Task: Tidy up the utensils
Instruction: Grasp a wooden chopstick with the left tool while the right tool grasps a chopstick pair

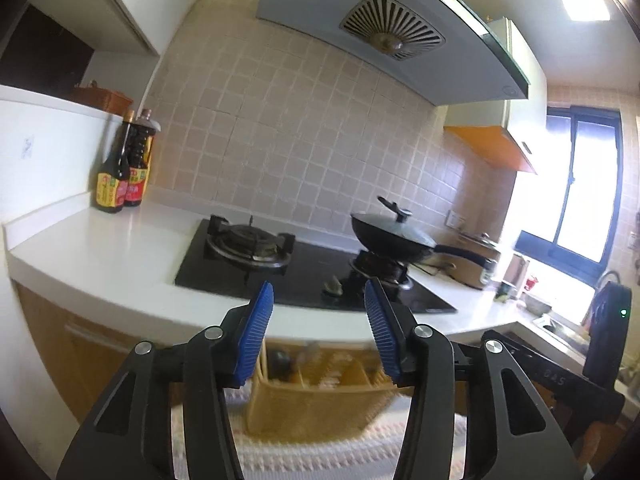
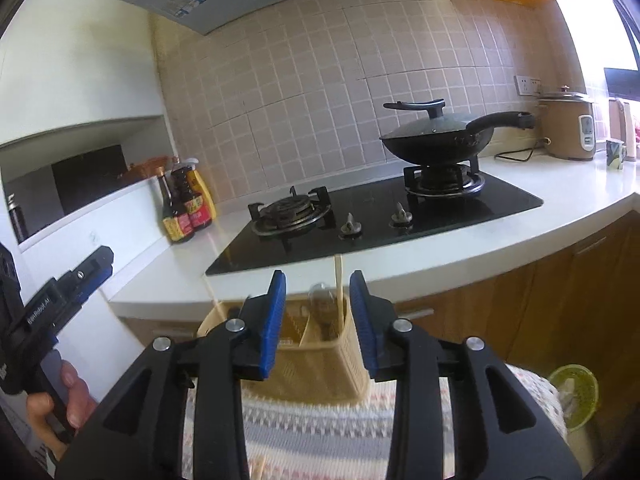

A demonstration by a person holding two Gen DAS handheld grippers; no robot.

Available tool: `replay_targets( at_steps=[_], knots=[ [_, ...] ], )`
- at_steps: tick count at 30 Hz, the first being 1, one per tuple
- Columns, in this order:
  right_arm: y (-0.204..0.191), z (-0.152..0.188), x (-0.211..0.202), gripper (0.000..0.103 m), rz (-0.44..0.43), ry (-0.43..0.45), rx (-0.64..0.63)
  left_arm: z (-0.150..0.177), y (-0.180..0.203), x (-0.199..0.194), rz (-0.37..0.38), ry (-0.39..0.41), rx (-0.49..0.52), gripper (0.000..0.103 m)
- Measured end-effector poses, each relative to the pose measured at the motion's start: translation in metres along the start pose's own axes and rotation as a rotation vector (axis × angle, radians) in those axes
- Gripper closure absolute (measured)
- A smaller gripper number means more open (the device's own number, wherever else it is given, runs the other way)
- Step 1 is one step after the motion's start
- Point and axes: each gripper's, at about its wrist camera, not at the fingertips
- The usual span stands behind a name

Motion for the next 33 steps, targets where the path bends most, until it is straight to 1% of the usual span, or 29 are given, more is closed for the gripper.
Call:
replay_targets(
  at_steps=[2, 4, 6, 7, 8, 10, 13, 14, 16, 17, 19, 20, 22, 24, 26, 28, 33],
  knots=[
    [-0.003, 0.006, -0.011, 0.073, 0.029, -0.049, -0.028, 0.007, 0.006, -0.015, 0.008, -0.049, 0.005, 0.056],
    [-0.004, 0.019, -0.018, 0.073, 0.044, -0.134, -0.047, 0.015, 0.009, -0.023, 0.018, -0.1, 0.007, 0.054],
    [-0.003, 0.035, -0.017, 0.073, 0.05, -0.228, -0.047, 0.032, 0.012, -0.029, 0.024, -0.19, 0.014, 0.054],
    [-0.002, 0.046, -0.014, 0.073, 0.046, -0.293, -0.048, 0.041, 0.013, -0.03, 0.025, -0.235, 0.018, 0.054],
    [-0.001, 0.054, -0.012, 0.073, 0.041, -0.336, -0.047, 0.054, 0.013, -0.03, 0.021, -0.294, 0.019, 0.054],
    [0.001, 0.078, -0.005, 0.073, 0.04, -0.446, -0.051, 0.075, 0.012, -0.029, 0.012, -0.384, 0.018, 0.054],
    [0.003, 0.113, 0.004, 0.073, 0.047, -0.57, -0.064, 0.119, 0.005, -0.02, -0.019, -0.558, 0.029, 0.056],
    [0.004, 0.126, 0.008, 0.073, 0.046, -0.623, -0.057, 0.13, 0.003, -0.017, -0.03, -0.598, 0.031, 0.056],
    [0.007, 0.147, 0.013, 0.073, 0.023, -0.696, -0.032, 0.15, -0.002, -0.011, -0.037, -0.679, 0.022, 0.06],
    [0.009, 0.153, 0.015, 0.073, 0.015, -0.714, -0.023, 0.162, -0.007, -0.006, -0.042, -0.727, 0.015, 0.062],
    [0.014, 0.167, 0.019, 0.073, -0.007, -0.761, 0.009, 0.179, -0.012, 0.001, -0.068, -0.789, 0.03, 0.064],
    [0.015, 0.17, 0.022, 0.073, -0.012, -0.774, 0.021, 0.186, -0.014, 0.004, -0.083, -0.802, 0.043, 0.066],
    [0.016, 0.177, 0.024, 0.077, -0.023, -0.794, 0.036, 0.194, -0.015, 0.01, -0.11, -0.83, 0.073, 0.07],
    [0.016, 0.182, 0.028, 0.084, -0.026, -0.811, 0.041, 0.2, -0.014, 0.014, -0.119, -0.841, 0.09, 0.072],
    [0.015, 0.185, 0.029, 0.086, -0.02, -0.817, 0.033, 0.205, -0.014, 0.017, -0.124, -0.85, 0.11, 0.072],
    [0.013, 0.186, 0.033, 0.086, -0.016, -0.818, 0.021, 0.209, -0.013, 0.02, -0.129, -0.857, 0.127, 0.075],
    [0.0, 0.195, 0.04, 0.091, 0.007, -0.837, -0.031, 0.221, -0.008, 0.027, -0.161, -0.889, 0.177, 0.08]
  ],
)
Point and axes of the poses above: each gripper's, at about its wrist camera, not at the fingertips, and x roughly the way its jaws point, y to its right, z to its underside, and after that the axes turned 3 degrees about -x, right-handed
